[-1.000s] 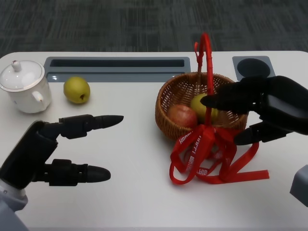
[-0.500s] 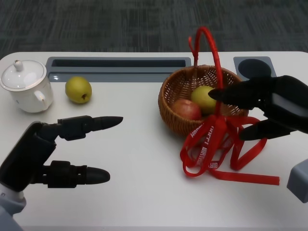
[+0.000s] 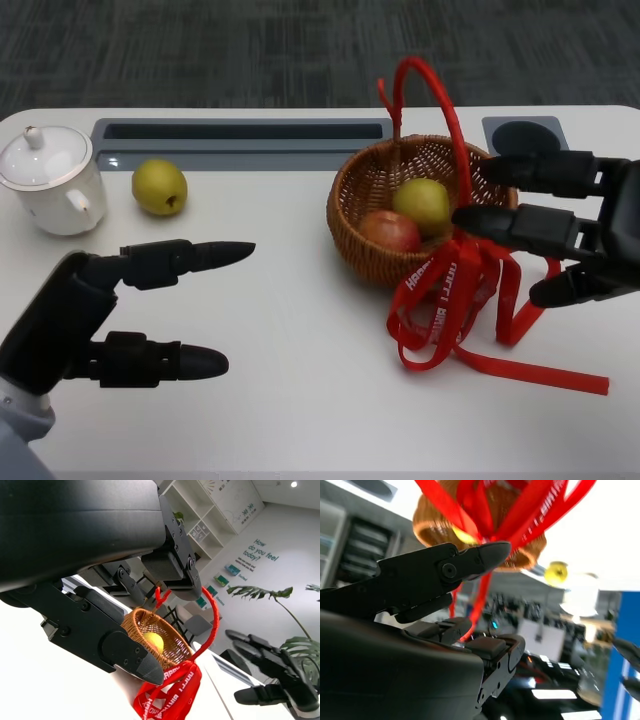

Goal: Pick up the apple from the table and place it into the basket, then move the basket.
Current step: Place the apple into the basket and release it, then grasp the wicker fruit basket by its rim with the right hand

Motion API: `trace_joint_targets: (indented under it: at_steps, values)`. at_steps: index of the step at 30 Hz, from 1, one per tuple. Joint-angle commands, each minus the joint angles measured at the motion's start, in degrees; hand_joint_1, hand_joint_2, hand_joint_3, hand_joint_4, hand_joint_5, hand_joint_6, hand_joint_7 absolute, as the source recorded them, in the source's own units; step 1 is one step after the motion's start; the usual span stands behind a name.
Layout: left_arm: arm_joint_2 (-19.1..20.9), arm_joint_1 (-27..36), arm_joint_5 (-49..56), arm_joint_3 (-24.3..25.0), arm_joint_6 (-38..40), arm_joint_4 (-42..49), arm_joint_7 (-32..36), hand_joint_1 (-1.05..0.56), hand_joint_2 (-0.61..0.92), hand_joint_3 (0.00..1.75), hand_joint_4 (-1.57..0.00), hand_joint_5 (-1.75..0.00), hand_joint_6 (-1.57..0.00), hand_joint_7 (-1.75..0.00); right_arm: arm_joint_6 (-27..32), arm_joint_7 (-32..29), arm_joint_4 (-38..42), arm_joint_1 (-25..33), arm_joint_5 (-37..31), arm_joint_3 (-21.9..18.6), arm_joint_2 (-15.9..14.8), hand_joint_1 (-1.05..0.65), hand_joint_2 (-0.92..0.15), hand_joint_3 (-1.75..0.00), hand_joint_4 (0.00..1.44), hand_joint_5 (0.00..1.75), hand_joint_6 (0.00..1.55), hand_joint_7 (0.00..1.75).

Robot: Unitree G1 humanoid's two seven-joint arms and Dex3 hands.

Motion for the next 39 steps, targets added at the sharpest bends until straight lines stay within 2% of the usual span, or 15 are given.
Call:
trace_joint_targets:
  at_steps: [1,6,10,12,16,20,23,29,34,39]
  values:
    - [0.5,-1.0,0.3,0.2,0.3,0.7,-0.7,-0.44,0.65,0.00,-0.84,-0.01,-0.78,-0.01,-0.9,-2.9,-5.0,2.0,0.3,-1.4,-2.6,-0.61,-0.91,-0.02,0.31,0.00,0.27,0.01]
    - [0.5,-1.3,0.4,0.2,0.8,0.6,-0.7,-0.43,0.65,0.00,-0.84,-0.01,-0.78,-0.01,-1.3,-3.1,-7.8,2.6,0.7,-3.1,-3.9,-0.58,-0.92,-0.01,0.33,0.01,0.34,0.03]
    - [0.5,-1.1,0.4,0.2,0.7,0.4,-0.6,-0.43,0.65,0.00,-0.85,-0.01,-0.78,-0.01,-2.7,-4.1,-6.1,1.5,1.2,-4.1,-4.2,-0.58,-0.88,0.00,0.45,0.03,0.50,0.04]
    - [0.6,-0.8,0.4,0.3,0.6,0.2,-0.6,-0.43,0.65,0.00,-0.85,-0.01,-0.78,-0.01,-3.0,-4.4,-5.2,1.6,1.8,-4.8,-4.6,-0.58,-0.86,0.00,0.50,0.04,0.53,0.03]
    - [0.6,-0.5,0.1,0.4,0.3,0.1,-0.6,-0.42,0.64,0.00,-0.86,-0.01,-0.79,-0.01,-1.3,-6.9,-3.7,1.7,0.6,-5.4,-5.2,-0.60,-0.84,0.00,0.54,0.03,0.51,0.01]
    - [0.6,-0.5,-0.2,0.4,0.3,0.1,-0.7,-0.41,0.64,0.00,-0.86,-0.01,-0.80,-0.01,0.8,-9.3,-1.0,0.2,-1.3,-4.7,-5.7,-0.60,-0.87,-0.01,0.54,0.01,0.50,0.01]
    - [0.7,-0.3,0.2,0.4,0.8,-0.4,-0.6,-0.42,0.64,0.00,-0.86,-0.01,-0.80,-0.01,0.9,-8.4,1.9,-1.2,-0.8,-4.4,-5.2,-0.61,-0.84,0.00,0.55,0.01,0.51,0.01]
    - [0.5,-0.4,0.9,0.2,0.4,-0.3,-0.5,-0.42,0.64,0.00,-0.87,-0.01,-0.80,0.00,1.3,-6.8,11.5,-6.4,-0.8,-2.0,-2.4,-0.62,-0.82,0.00,0.55,0.01,0.53,0.01]
    - [0.5,-0.1,1.3,0.3,0.7,-0.8,-0.4,-0.43,0.65,0.00,-0.87,-0.01,-0.80,0.00,4.6,-5.8,19.5,-11.5,-2.3,2.5,1.4,-0.58,-0.84,-0.01,0.51,0.00,0.50,0.00]
    - [0.4,0.5,1.4,0.4,1.2,-1.8,-0.2,-0.42,0.64,0.00,-0.87,-0.01,-0.80,0.00,7.7,-6.2,24.4,-15.2,-3.5,7.4,5.9,-0.63,-0.88,-0.01,0.51,0.01,0.50,0.00]
